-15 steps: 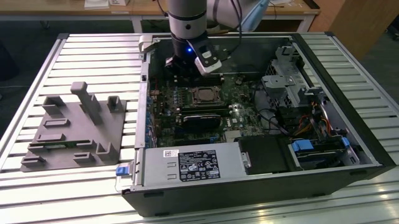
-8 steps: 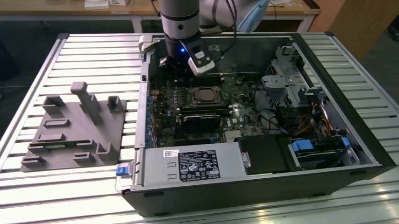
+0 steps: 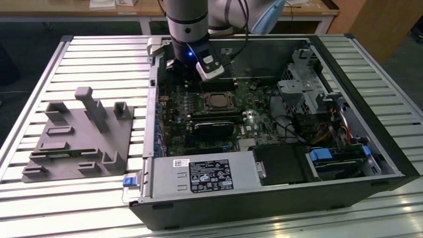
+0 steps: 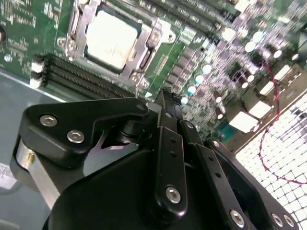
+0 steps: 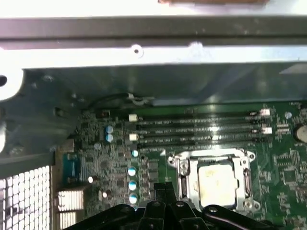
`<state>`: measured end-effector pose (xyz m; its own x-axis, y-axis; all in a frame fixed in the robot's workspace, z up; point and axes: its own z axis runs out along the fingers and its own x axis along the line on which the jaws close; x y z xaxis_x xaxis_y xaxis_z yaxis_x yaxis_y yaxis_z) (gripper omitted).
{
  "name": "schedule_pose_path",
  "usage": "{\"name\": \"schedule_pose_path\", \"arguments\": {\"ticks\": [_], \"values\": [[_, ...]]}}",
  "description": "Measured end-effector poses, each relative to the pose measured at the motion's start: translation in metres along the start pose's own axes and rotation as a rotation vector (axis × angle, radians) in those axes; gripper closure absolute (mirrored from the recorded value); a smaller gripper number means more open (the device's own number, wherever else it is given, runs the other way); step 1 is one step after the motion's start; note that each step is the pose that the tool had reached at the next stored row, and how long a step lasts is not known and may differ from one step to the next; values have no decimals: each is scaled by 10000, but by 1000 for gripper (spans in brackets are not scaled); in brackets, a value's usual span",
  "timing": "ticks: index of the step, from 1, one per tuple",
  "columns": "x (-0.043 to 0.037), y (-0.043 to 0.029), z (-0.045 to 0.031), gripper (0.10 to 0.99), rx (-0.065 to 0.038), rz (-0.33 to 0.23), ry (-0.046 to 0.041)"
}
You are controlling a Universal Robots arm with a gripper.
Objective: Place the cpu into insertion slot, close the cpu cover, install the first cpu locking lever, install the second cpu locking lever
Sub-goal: 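Install the first cpu locking lever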
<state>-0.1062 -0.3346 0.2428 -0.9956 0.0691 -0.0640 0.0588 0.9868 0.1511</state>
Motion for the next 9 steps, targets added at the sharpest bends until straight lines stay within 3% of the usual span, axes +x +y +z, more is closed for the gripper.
{"name": "schedule_pose_path", "arguments": {"ticks": [5, 9], "values": [[15, -3, -1, 980, -621, 45, 36], [24, -6, -1, 980, -1007, 74, 60]]}}
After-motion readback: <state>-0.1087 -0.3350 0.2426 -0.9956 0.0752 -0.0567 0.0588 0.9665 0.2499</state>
